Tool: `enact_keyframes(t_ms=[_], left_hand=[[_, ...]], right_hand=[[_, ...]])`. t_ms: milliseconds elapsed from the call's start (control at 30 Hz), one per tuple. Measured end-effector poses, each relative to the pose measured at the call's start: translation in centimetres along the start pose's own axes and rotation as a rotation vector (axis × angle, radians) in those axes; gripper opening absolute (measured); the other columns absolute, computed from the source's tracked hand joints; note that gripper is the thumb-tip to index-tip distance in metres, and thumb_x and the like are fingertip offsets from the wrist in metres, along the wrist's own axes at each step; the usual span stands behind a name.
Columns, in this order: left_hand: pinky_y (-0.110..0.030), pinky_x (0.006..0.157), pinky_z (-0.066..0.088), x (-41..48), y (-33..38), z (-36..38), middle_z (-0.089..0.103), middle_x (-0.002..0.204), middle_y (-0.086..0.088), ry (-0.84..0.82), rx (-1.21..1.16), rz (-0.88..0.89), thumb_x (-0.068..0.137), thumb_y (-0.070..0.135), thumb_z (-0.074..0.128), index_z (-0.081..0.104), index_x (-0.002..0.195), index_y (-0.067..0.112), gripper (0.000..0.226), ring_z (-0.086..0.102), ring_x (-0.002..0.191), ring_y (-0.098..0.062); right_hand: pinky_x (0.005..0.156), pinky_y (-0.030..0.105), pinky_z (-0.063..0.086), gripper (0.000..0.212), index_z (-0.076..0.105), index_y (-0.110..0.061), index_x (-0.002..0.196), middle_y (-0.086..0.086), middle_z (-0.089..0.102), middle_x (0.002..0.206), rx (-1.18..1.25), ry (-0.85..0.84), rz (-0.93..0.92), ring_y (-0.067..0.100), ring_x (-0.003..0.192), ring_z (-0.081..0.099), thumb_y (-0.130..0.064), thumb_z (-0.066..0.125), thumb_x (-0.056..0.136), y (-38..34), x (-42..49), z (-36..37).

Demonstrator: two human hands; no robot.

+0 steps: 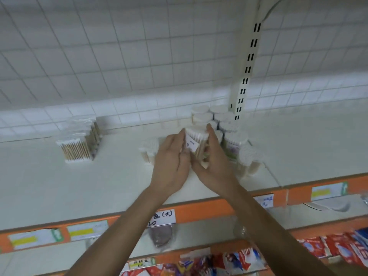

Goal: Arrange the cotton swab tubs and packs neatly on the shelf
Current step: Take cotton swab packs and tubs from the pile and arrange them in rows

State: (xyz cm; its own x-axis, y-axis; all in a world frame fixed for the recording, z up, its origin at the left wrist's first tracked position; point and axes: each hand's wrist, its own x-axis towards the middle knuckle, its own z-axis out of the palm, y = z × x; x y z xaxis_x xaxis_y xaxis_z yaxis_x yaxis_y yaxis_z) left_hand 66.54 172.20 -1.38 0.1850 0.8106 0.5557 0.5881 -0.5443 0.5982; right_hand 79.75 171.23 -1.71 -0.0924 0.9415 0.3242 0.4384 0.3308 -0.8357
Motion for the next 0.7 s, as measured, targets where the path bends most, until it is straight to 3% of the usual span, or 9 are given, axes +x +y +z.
enact_keyframes(t_ms=[133, 267, 333, 400, 467, 600, 700], left_hand=[[-0.031, 0.08, 0.048, 0.2, 0.2, 0.8, 0.058, 0.1, 0.004, -0.029, -0.036, -0.085, 0.091, 0.054, 0.039, 0.051, 0.126, 0.015, 0.053, 0.052, 0.096, -0.012], [-0.008, 0.072, 0.043, -0.1, 0.7, 1.7, 0.055, 0.094, 0.028, 0.043, -0.088, -0.17, 0.084, 0.026, 0.067, 0.061, 0.107, 0.022, 0.024, 0.053, 0.093, -0.003], [-0.009, 0.071, 0.045, -0.5, 0.9, 2.1, 0.059, 0.096, 0.019, 0.024, -0.162, -0.223, 0.083, 0.02, 0.071, 0.061, 0.101, 0.024, 0.021, 0.058, 0.086, -0.002], [-0.014, 0.076, 0.049, -0.8, 1.0, 2.6, 0.061, 0.104, 0.008, 0.013, -0.179, -0.285, 0.08, 0.026, 0.073, 0.064, 0.109, 0.022, 0.031, 0.061, 0.091, -0.004], [-0.018, 0.075, 0.051, -1.0, 1.3, 3.1, 0.061, 0.106, 0.008, 0.009, -0.162, -0.302, 0.078, 0.026, 0.076, 0.064, 0.108, 0.025, 0.033, 0.061, 0.09, -0.003], [-0.015, 0.075, 0.052, -1.4, 2.6, 3.7, 0.059, 0.1, 0.017, -0.03, -0.145, -0.267, 0.074, 0.019, 0.078, 0.055, 0.103, 0.044, 0.044, 0.059, 0.091, 0.002], [-0.013, 0.077, 0.05, -1.5, 2.7, 4.0, 0.061, 0.1, 0.014, -0.066, -0.091, -0.254, 0.073, 0.017, 0.077, 0.06, 0.112, 0.039, 0.047, 0.059, 0.089, -0.001]], right_hand=[[0.104, 0.034, 0.039, 0.091, 0.005, -0.03, 0.149, -0.006, 0.03, 0.139, -0.112, -0.098, -0.059, 0.017, 0.127, 0.039, 0.001, 0.055, 0.08, 0.1, -0.5, -2.0], [0.093, 0.028, 0.045, 0.074, 0.034, -0.027, 0.142, 0.003, 0.045, 0.131, -0.182, -0.03, -0.165, 0.016, 0.115, 0.049, 0.008, 0.048, 0.079, 0.3, -0.8, -3.5], [0.087, 0.025, 0.043, 0.066, 0.041, -0.023, 0.138, 0.004, 0.051, 0.125, -0.23, -0.002, -0.171, 0.018, 0.11, 0.051, 0.007, 0.05, 0.08, 0.5, -0.9, -4.3], [0.085, 0.028, 0.043, 0.058, 0.047, -0.017, 0.133, 0.006, 0.056, 0.118, -0.285, 0.041, -0.187, 0.021, 0.107, 0.052, 0.006, 0.052, 0.08, 0.6, -0.8, -5.1], [0.083, 0.029, 0.043, 0.051, 0.054, -0.012, 0.126, 0.007, 0.059, 0.112, -0.341, 0.07, -0.217, 0.025, 0.104, 0.053, 0.008, 0.053, 0.079, 1.0, -0.7, -6.0], [0.077, 0.015, 0.031, 0.043, 0.064, -0.008, 0.11, 0.009, 0.064, 0.103, -0.471, 0.142, -0.263, 0.03, 0.096, 0.056, 0.008, 0.052, 0.072, 1.9, -0.2, -7.5], [0.071, 0.011, 0.025, 0.042, 0.067, -0.007, 0.104, 0.01, 0.066, 0.099, -0.508, 0.178, -0.256, 0.033, 0.09, 0.058, 0.008, 0.049, 0.069, 2.2, -0.1, -8.6]])
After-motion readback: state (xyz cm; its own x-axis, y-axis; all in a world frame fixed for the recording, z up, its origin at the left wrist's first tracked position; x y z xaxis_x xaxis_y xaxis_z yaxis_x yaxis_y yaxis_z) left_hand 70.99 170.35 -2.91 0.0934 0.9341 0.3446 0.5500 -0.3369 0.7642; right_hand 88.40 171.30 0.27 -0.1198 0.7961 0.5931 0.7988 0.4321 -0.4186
